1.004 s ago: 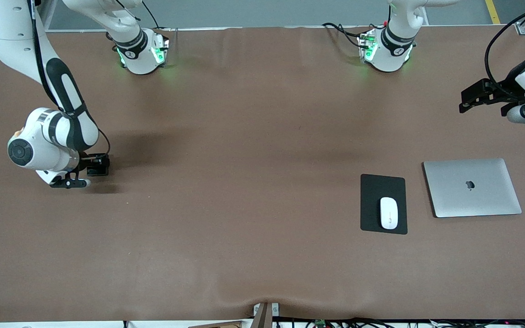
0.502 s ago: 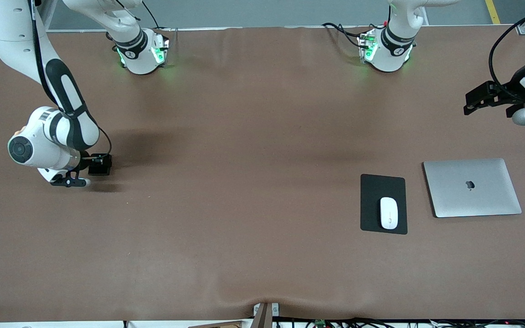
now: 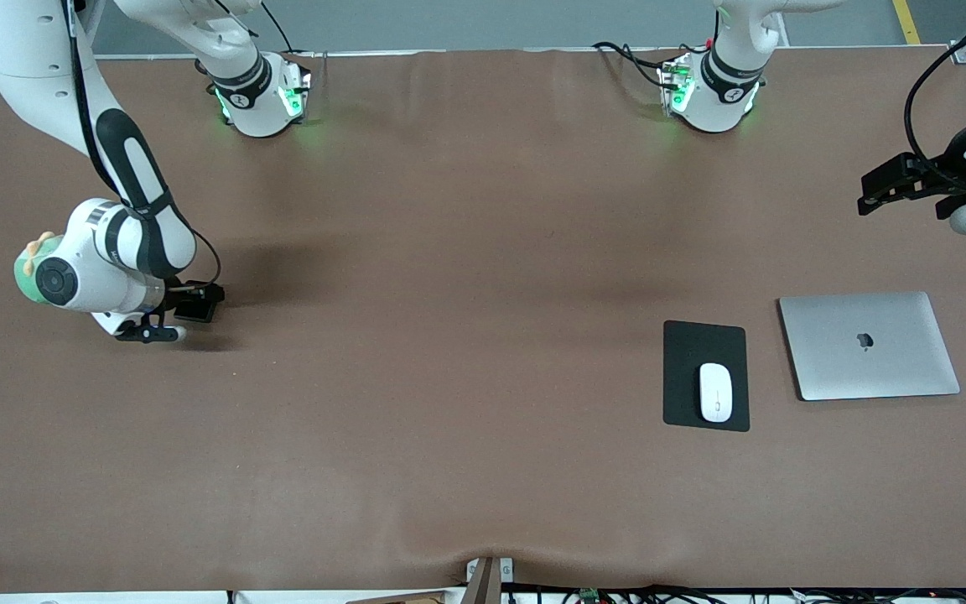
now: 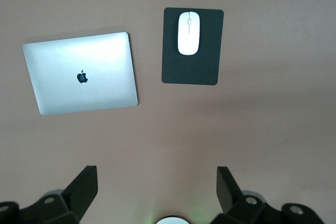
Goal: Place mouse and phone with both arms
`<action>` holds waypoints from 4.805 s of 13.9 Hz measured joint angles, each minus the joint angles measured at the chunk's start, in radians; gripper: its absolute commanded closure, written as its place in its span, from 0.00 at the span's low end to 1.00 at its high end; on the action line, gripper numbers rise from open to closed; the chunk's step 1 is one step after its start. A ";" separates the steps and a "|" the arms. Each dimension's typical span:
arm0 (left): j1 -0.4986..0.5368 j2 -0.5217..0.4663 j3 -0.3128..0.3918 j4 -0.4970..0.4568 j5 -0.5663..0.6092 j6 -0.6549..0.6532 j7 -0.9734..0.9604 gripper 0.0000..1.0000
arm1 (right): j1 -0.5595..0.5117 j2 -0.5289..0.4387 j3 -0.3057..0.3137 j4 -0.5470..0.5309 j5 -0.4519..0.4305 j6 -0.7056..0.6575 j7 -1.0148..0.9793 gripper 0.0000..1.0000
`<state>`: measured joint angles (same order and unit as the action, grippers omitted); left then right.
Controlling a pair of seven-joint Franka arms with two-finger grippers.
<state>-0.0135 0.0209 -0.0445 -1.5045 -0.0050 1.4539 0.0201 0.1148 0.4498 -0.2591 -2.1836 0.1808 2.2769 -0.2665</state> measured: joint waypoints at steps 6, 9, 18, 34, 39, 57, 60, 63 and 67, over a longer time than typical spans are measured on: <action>0.001 0.000 0.000 0.001 0.000 0.000 0.000 0.00 | -0.013 -0.023 -0.014 0.201 -0.015 -0.321 -0.020 0.00; 0.001 0.000 0.000 0.001 0.000 0.000 0.000 0.00 | -0.028 -0.036 -0.017 0.387 -0.076 -0.516 -0.021 0.00; 0.002 0.001 0.000 0.003 0.000 0.000 0.000 0.00 | -0.034 -0.038 -0.019 0.805 -0.095 -0.735 -0.021 0.00; 0.007 0.001 0.000 0.006 0.000 0.001 0.000 0.00 | -0.093 -0.063 -0.023 0.994 -0.062 -0.799 -0.050 0.00; 0.008 0.001 0.000 0.006 0.000 0.001 0.000 0.00 | -0.094 -0.104 -0.022 0.997 -0.013 -0.928 -0.064 0.00; 0.024 0.004 0.000 0.007 0.000 0.002 0.000 0.00 | -0.044 -0.387 0.038 0.700 -0.146 -0.814 -0.074 0.00; 0.024 0.005 0.000 0.007 0.000 0.002 0.000 0.00 | -0.080 -0.422 0.096 0.665 -0.150 -0.809 -0.074 0.00; 0.024 0.006 0.000 0.007 0.000 0.002 0.000 0.00 | -0.092 -0.437 0.109 0.647 -0.151 -0.808 -0.074 0.00; 0.024 0.006 0.000 0.007 0.000 0.002 0.000 0.00 | -0.098 -0.466 0.109 0.596 -0.154 -0.781 -0.074 0.00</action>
<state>0.0109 0.0274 -0.0446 -1.4978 -0.0049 1.4563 0.0201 0.0166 -0.0157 -0.1497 -1.5873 0.0271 1.4960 -0.3407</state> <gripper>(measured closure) 0.000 0.000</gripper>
